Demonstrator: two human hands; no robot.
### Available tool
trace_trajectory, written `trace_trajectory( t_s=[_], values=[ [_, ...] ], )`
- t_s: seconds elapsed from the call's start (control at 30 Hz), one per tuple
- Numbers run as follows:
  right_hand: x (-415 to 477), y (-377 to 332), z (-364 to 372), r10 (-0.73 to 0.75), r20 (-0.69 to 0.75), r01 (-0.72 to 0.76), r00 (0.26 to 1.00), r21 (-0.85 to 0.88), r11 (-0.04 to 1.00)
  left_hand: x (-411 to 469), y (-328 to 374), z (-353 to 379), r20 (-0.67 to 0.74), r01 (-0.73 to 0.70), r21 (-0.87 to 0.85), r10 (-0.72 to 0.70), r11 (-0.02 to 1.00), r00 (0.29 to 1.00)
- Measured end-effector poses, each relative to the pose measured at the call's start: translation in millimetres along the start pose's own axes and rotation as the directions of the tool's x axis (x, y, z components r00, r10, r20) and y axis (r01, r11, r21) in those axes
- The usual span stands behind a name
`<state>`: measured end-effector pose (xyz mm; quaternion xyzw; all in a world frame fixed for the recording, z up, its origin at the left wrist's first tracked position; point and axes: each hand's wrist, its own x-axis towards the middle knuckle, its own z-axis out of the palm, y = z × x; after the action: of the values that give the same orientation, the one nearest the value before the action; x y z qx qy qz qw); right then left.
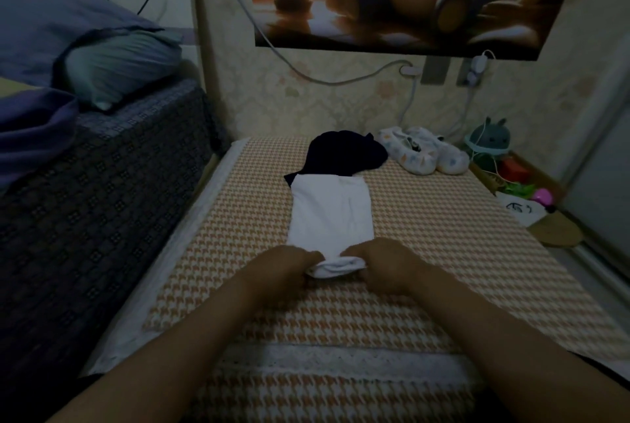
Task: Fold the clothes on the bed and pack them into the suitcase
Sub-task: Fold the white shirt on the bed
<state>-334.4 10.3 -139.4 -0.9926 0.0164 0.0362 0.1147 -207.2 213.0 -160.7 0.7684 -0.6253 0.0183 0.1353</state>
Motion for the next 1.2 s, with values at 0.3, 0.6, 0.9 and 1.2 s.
trace_trajectory(
  t_s=[0.3,0.6,0.9,1.2],
  values=[
    [-1.6,24.2,-33.3,0.188,-0.205,-0.067,0.960,0.488,0.871,14.9,-4.9,-55.9,-0.071,0.269,-0.494,-0.346,0.827,0.936],
    [31.1,45.3,17.8,0.443,-0.272,-0.291,0.855,0.455,0.841,54.2,19.6,7.5,-0.237,-0.015,0.001,0.015,1.000,0.971],
    [34.5,29.0,17.1,-0.077,-0.619,0.039,0.782,-0.075,0.996,48.3,11.7,29.7,0.157,0.265,-0.112,-0.246,0.958,0.956],
    [4.5,28.3,16.3,0.015,0.048,-0.016,0.999,0.031,0.999,9.6,-21.8,2.4,0.026,0.142,0.090,-0.145,0.986,0.989]
  ],
)
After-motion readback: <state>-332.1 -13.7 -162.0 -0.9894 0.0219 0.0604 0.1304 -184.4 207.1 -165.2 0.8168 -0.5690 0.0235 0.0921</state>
